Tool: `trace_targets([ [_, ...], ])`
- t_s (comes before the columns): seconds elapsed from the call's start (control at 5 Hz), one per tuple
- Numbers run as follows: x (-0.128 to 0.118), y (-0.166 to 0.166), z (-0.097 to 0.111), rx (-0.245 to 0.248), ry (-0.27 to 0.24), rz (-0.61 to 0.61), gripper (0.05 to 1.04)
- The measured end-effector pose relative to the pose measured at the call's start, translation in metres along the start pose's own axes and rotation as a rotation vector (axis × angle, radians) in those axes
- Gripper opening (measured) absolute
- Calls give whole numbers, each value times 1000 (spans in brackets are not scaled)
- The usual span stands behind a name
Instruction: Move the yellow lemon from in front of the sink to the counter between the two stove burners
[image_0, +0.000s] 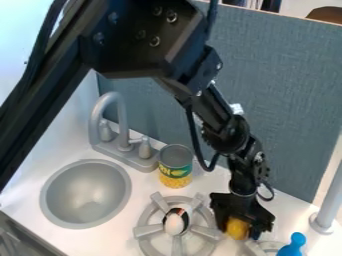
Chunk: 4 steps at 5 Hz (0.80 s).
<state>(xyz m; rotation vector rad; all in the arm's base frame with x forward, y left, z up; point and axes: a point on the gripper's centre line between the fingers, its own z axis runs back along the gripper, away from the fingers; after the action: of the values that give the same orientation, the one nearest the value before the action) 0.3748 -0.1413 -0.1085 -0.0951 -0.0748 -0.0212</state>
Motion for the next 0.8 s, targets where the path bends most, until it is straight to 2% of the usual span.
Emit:
trace_targets([
  [0.4, 0, 1, 56, -57, -92, 25, 1001],
  [0.6, -6, 13, 81, -64, -74, 20, 1001],
  [0.8, -36, 37, 108, 38, -13, 26, 1001],
])
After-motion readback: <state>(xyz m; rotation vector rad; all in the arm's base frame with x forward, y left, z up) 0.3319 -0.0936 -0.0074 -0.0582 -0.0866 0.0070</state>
